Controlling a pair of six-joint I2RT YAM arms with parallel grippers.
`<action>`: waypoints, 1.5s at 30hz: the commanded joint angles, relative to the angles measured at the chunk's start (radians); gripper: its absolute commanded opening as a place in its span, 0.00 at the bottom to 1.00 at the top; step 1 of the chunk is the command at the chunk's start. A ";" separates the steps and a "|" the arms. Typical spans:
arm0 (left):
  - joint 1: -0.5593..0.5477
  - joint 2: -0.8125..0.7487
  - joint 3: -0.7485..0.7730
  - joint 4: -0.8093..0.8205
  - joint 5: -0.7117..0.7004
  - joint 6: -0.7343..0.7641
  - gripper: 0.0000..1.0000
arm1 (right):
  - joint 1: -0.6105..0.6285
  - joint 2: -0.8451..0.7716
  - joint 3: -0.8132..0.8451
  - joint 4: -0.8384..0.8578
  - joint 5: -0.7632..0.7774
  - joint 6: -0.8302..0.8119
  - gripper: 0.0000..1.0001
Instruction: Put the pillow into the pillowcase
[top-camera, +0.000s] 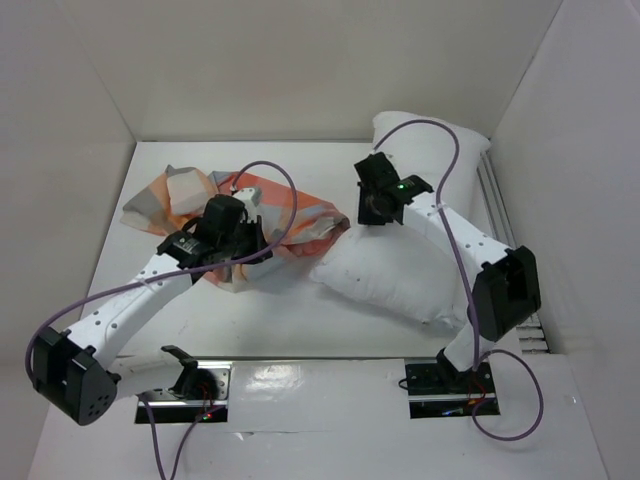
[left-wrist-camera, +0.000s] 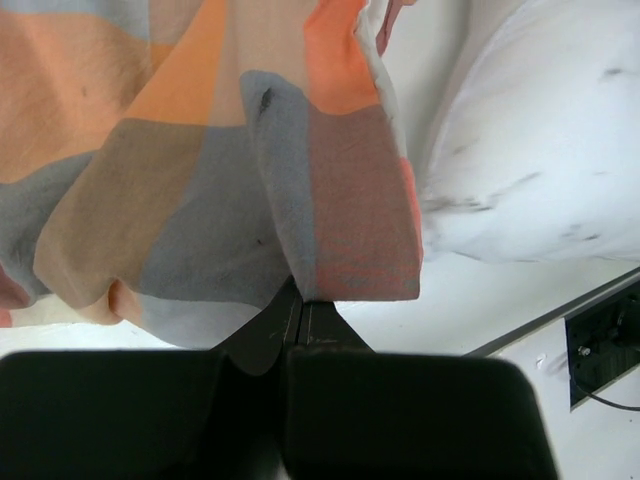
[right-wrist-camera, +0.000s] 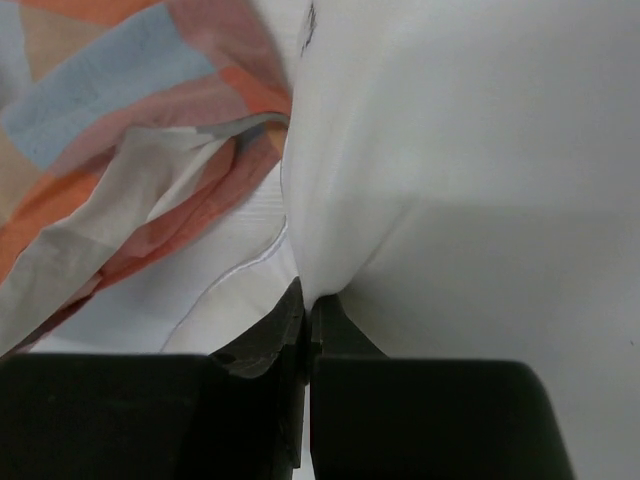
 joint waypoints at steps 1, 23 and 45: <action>0.004 -0.028 0.010 -0.004 0.031 -0.015 0.00 | 0.033 0.066 0.030 0.077 -0.077 -0.002 0.00; 0.004 -0.132 -0.085 -0.056 0.091 0.057 0.00 | -0.241 0.319 0.357 0.290 -0.413 0.207 0.00; 0.004 0.004 0.192 -0.134 -0.001 0.095 0.75 | -0.272 0.351 0.280 0.594 -0.540 0.423 0.00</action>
